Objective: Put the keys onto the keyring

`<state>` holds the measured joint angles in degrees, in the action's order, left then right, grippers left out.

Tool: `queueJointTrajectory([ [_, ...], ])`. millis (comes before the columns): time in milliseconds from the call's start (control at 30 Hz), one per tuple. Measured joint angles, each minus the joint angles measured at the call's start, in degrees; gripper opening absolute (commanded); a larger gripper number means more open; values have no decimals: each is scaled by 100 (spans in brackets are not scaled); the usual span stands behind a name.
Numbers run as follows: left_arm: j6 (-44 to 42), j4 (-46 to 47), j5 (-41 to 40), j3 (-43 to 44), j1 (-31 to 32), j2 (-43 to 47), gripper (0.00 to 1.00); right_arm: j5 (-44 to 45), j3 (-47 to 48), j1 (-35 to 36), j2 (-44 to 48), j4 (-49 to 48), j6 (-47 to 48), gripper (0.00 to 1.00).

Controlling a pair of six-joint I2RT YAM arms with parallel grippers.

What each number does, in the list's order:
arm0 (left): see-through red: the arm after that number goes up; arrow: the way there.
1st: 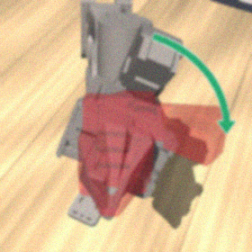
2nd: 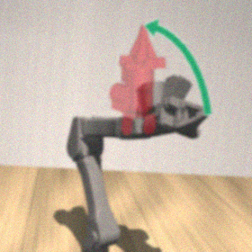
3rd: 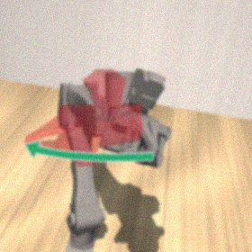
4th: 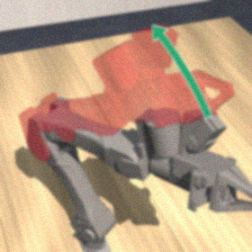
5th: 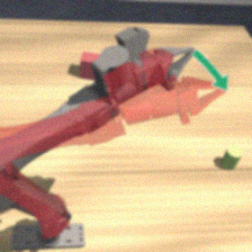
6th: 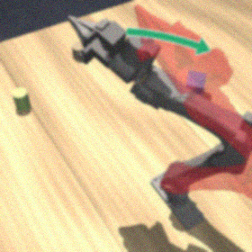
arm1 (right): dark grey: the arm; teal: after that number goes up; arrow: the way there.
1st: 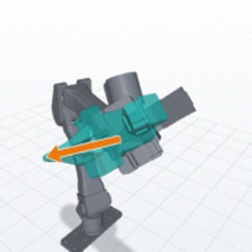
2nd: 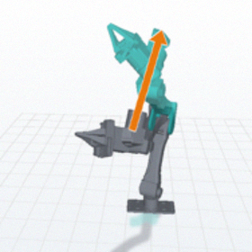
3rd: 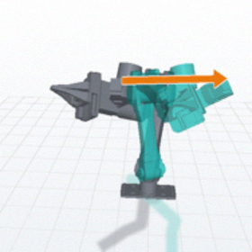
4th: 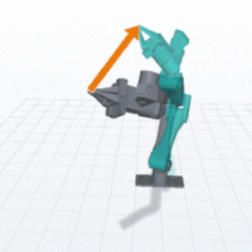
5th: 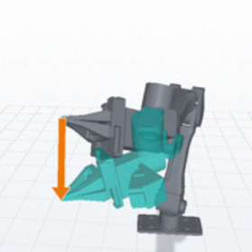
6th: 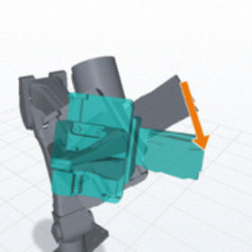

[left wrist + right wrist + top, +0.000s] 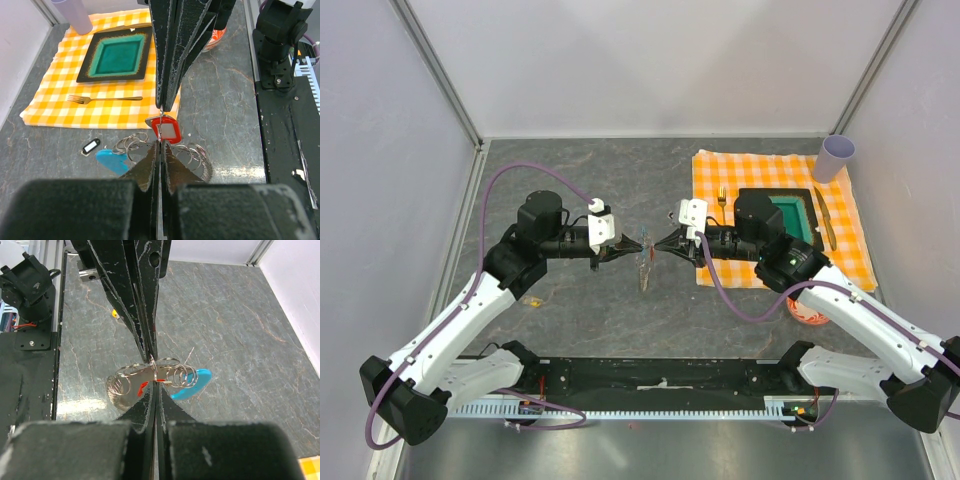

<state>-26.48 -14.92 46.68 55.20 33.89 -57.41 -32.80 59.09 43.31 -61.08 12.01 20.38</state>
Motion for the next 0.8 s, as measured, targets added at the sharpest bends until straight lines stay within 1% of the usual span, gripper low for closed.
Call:
queueJointTrajectory([
  [400,0,0,2,0,22,0,2,155,0,-4,66,9,39,0],
  [800,0,-4,2,0,37,0,2,63,0,-4,66,9,42,0],
])
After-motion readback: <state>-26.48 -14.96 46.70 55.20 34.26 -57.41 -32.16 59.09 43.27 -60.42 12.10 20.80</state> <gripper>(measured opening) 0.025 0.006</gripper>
